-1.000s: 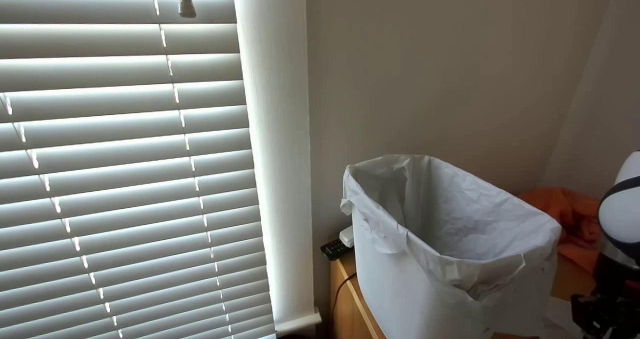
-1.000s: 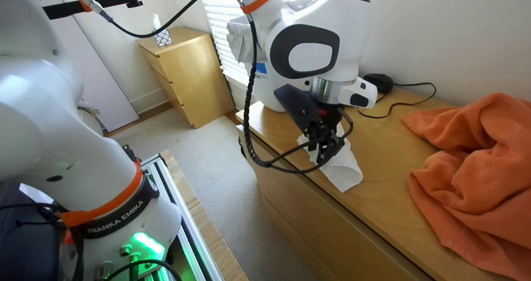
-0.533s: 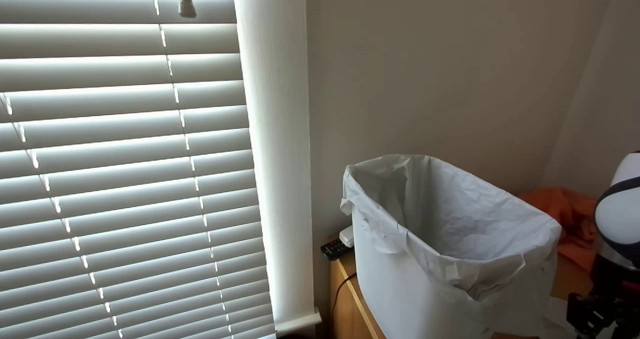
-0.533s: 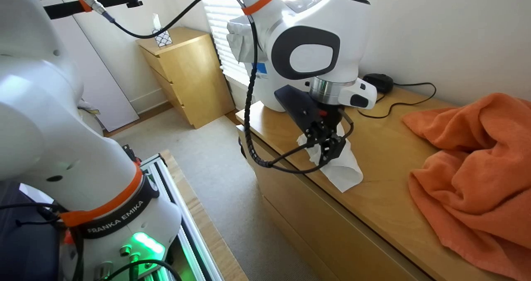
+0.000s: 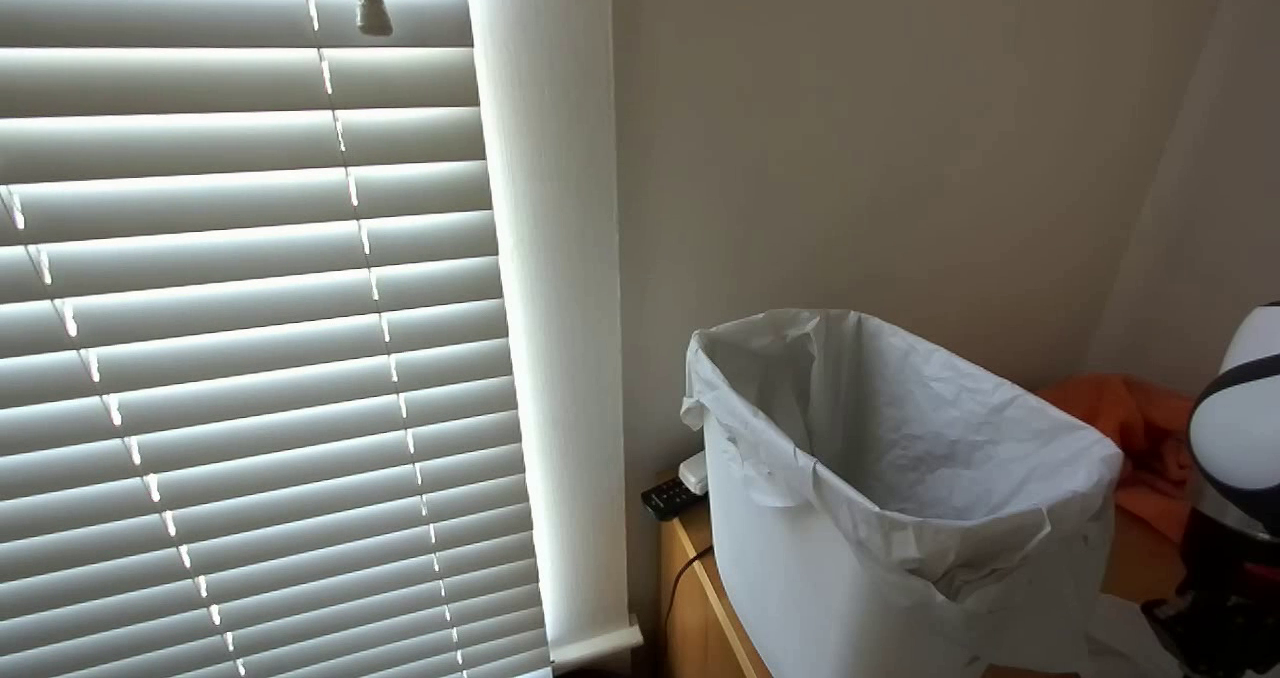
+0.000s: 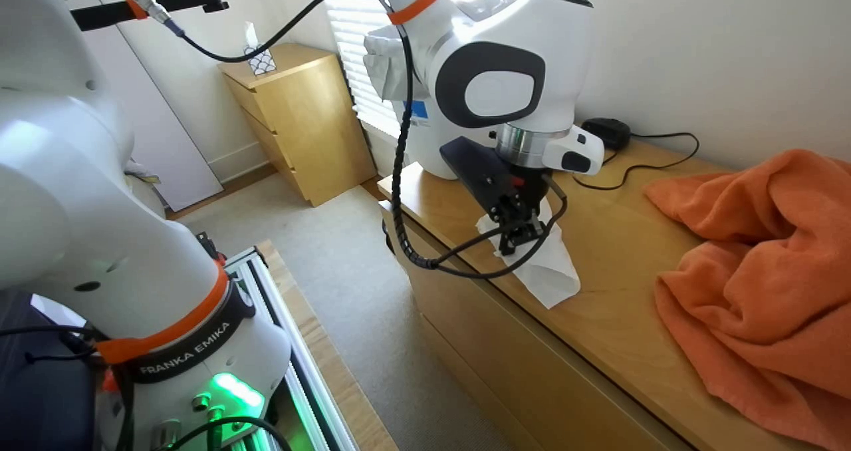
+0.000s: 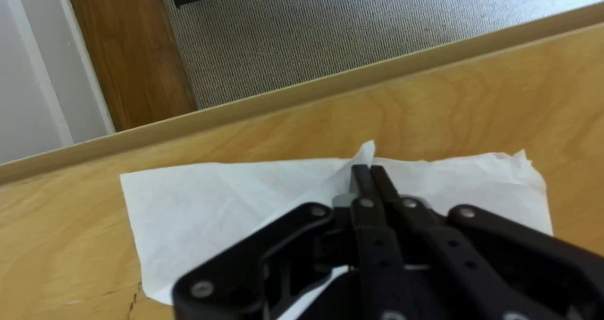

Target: Unfold the small cloth then move the dice to the right

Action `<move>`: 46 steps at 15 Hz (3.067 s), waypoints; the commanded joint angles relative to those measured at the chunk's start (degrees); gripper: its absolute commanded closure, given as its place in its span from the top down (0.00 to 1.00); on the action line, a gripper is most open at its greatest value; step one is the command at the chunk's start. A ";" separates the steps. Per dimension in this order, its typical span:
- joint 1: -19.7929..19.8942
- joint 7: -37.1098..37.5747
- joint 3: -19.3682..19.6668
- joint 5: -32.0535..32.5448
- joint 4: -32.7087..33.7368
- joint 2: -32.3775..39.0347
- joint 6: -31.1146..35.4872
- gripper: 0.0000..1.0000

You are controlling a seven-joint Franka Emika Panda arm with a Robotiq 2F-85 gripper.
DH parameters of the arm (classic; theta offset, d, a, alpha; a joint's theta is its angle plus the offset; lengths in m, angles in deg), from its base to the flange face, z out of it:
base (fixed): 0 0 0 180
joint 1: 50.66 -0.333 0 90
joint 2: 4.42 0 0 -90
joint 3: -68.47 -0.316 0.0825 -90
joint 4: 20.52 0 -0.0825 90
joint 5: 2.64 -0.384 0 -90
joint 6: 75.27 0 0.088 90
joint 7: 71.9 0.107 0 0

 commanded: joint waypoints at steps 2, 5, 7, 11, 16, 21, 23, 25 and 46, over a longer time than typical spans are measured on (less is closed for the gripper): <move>0.44 -0.24 0.07 1.20 0.10 0.35 0.42 0.00; 0.28 0.33 0.60 2.40 -0.05 -0.87 0.15 0.00; 0.19 0.57 1.13 3.70 -0.06 -2.01 0.19 0.00; 0.38 0.22 1.48 4.48 0.57 -3.40 -0.02 0.00; 0.64 1.31 2.93 6.69 2.20 -4.24 0.99 0.00; 1.03 1.42 3.61 7.33 5.31 -3.32 2.78 0.00; 1.16 1.19 3.32 6.77 6.41 -2.50 4.11 0.00; 1.17 1.29 3.16 6.49 7.25 -1.91 4.99 0.00; 0.22 5.46 2.60 8.13 2.70 -6.50 7.70 0.99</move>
